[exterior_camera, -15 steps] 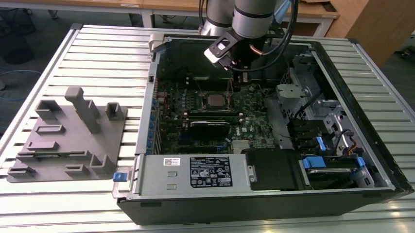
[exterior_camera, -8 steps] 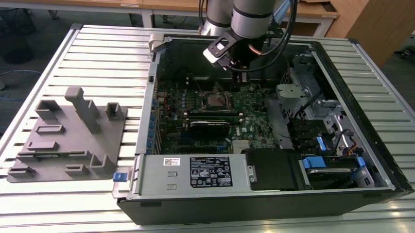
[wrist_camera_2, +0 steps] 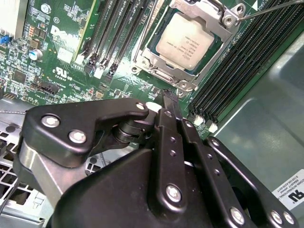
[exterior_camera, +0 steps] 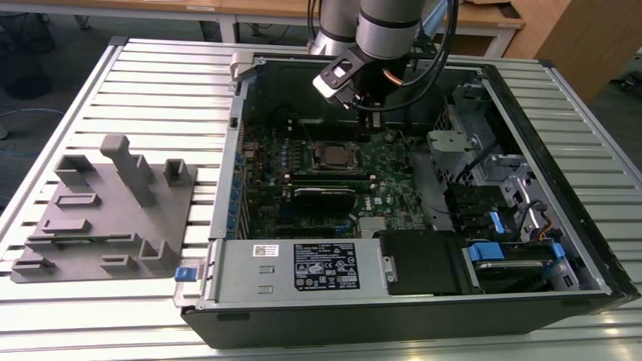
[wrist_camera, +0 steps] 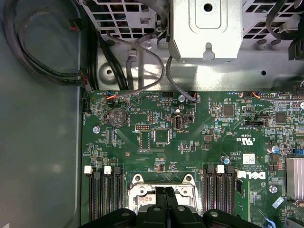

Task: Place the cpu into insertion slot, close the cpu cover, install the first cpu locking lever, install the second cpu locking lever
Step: 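Close the cpu cover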

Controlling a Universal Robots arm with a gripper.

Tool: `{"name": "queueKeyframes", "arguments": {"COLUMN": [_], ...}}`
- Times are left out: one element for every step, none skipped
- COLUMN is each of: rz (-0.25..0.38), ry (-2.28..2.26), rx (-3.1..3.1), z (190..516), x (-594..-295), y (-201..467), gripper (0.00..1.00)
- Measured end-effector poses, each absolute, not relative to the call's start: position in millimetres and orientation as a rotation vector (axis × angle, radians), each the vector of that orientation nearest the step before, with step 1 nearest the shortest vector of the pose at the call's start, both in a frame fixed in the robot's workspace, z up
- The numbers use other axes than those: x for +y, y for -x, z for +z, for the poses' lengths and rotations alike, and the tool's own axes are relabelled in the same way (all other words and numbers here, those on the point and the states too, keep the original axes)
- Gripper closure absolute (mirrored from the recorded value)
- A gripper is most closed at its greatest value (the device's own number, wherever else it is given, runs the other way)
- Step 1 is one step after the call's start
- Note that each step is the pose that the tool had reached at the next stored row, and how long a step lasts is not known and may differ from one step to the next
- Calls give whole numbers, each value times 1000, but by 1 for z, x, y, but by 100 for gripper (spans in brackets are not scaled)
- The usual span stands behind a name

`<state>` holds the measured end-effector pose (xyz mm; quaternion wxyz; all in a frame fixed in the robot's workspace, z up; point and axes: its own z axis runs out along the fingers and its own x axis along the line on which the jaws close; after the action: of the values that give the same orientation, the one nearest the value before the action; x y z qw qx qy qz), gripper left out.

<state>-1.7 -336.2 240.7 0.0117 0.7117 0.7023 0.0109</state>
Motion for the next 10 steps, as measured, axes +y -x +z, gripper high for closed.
{"name": "queueKeyframes", "arguments": {"rz": [34,34,34,34,34,34,34,35,35,35], "ry": [-2220,-2220,-2220,-2219,-2219,-2219,-2219,-2219,-2219,-2219], "rx": [2190,2190,2190,2190,2190,2189,2190,2189,2190,2189], "z": [241,241,240,240,240,240,240,240,240,240], "x": [-336,-336,-336,-336,-336,-336,-336,-336,-336,-336], "y": [2,2,3,4,4,5,5,6,6,7], "gripper": [89,89,89,89,89,89,89,89,89,89]}}
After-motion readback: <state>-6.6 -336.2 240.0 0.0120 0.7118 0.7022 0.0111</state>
